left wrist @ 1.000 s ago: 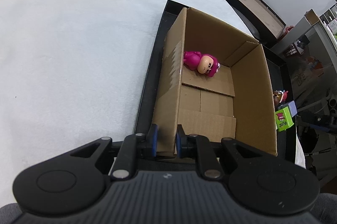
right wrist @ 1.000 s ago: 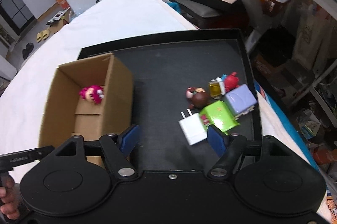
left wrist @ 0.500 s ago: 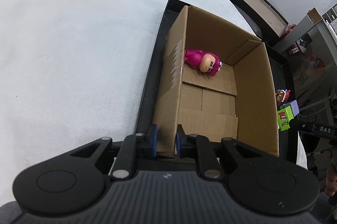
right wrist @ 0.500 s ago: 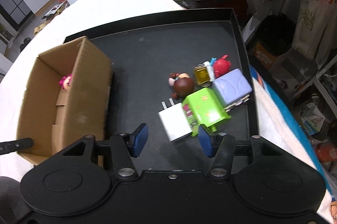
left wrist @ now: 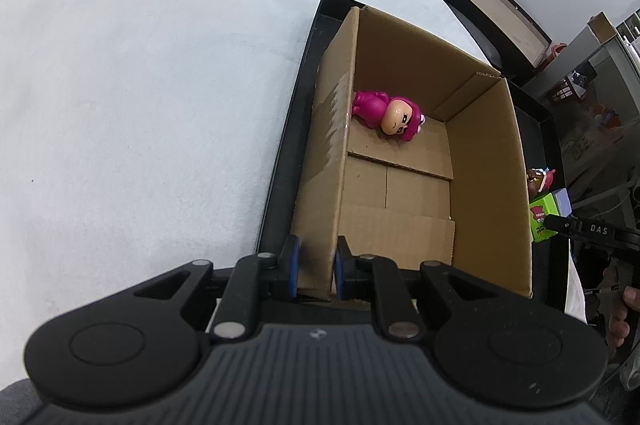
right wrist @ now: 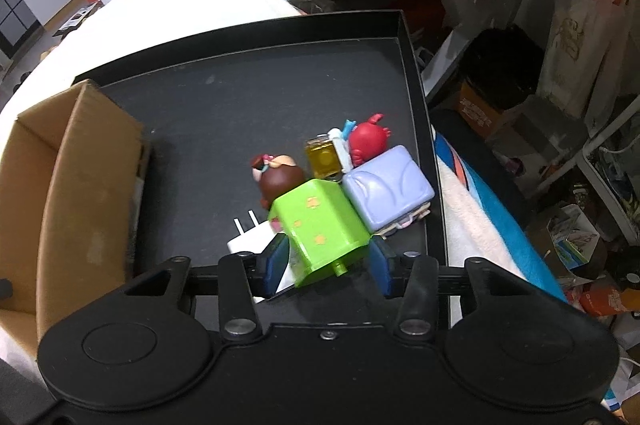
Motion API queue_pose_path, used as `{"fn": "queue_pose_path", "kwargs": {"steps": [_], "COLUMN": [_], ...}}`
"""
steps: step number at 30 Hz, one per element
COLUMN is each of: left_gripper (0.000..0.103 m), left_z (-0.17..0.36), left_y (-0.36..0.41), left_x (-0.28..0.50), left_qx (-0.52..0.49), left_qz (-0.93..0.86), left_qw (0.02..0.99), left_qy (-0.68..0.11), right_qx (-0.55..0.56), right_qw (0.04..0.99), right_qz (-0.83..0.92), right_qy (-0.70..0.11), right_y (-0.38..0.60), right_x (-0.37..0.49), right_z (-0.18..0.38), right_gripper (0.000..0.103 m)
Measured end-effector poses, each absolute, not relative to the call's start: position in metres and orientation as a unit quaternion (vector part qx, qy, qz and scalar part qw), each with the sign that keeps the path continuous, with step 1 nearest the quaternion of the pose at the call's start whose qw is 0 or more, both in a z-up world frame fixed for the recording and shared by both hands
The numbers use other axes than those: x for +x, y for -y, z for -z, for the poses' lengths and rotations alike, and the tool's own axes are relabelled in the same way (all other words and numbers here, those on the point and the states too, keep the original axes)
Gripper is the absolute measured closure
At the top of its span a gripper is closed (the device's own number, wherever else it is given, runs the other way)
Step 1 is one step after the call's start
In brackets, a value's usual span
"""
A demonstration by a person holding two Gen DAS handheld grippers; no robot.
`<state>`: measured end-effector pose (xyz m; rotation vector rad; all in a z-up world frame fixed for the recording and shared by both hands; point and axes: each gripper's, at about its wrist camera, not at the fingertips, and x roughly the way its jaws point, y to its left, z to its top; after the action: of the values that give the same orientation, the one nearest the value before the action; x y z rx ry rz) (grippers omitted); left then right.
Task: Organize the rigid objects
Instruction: 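Move the right gripper to the green cube toy and close on it, then lift the green cube toy into the box and open the right gripper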
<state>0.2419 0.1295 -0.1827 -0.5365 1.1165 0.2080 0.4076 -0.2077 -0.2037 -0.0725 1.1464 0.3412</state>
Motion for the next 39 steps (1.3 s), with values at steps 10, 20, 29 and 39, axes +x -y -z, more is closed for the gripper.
{"fn": "queue_pose_path", "kwargs": {"steps": [10, 20, 29, 39], "left_gripper": [0.087, 0.087, 0.087, 0.087], "left_z": [0.184, 0.188, 0.189, 0.188], "left_y": [-0.128, -0.129, -0.130, -0.128], "left_x": [0.243, 0.243, 0.242, 0.242], "left_qx": [-0.250, -0.251, -0.253, -0.249], "left_qz": [-0.099, -0.103, -0.104, -0.105], "left_qw": [0.808, 0.807, 0.807, 0.808], "left_qy": [-0.524, -0.524, -0.523, -0.523], "right_qx": [-0.011, 0.005, 0.001, 0.006], "right_qw": [0.832, 0.833, 0.822, 0.823], "right_qz": [-0.181, -0.208, -0.181, -0.165], "right_qy": [-0.524, -0.513, -0.540, -0.543], "right_y": [0.211, 0.210, 0.210, 0.208], "right_x": [0.416, 0.419, 0.406, 0.391], "right_z": [0.215, 0.221, 0.218, 0.204], "right_gripper": [0.046, 0.046, 0.046, 0.049]}}
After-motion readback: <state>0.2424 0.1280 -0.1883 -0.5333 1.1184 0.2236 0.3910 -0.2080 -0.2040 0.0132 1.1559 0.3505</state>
